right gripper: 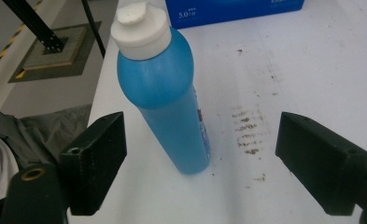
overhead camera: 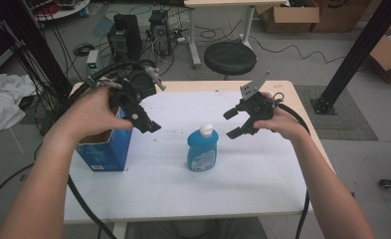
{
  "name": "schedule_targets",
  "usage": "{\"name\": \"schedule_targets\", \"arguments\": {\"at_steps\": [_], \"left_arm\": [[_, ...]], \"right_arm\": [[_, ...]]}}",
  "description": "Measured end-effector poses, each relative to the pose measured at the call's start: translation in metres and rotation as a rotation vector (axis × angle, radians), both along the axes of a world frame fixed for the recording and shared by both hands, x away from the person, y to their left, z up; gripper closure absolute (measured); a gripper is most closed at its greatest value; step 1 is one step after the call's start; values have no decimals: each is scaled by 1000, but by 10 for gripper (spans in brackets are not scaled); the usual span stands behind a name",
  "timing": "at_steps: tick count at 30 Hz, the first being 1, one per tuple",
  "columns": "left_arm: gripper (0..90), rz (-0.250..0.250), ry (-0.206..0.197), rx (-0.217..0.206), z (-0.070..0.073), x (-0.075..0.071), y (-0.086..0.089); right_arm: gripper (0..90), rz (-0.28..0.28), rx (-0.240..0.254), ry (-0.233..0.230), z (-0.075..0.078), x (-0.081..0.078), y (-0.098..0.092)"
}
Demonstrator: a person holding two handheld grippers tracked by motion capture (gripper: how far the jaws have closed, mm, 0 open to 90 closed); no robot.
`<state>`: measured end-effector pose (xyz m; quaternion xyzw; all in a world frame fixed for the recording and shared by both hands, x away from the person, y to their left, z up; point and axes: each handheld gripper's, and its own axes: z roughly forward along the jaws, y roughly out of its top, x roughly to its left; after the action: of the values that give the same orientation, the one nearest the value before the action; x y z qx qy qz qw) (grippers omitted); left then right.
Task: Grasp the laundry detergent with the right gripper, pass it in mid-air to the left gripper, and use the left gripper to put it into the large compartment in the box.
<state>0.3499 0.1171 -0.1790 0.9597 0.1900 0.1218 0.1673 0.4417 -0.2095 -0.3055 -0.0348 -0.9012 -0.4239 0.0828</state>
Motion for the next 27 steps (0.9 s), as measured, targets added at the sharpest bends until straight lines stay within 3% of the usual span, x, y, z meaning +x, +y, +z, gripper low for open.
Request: {"name": "schedule_targets", "arguments": {"at_steps": [27], "left_arm": [[16,-2,14,-2,-7,1,-1]], "right_arm": [[195,50,14,24,-37,-11,25]]}}
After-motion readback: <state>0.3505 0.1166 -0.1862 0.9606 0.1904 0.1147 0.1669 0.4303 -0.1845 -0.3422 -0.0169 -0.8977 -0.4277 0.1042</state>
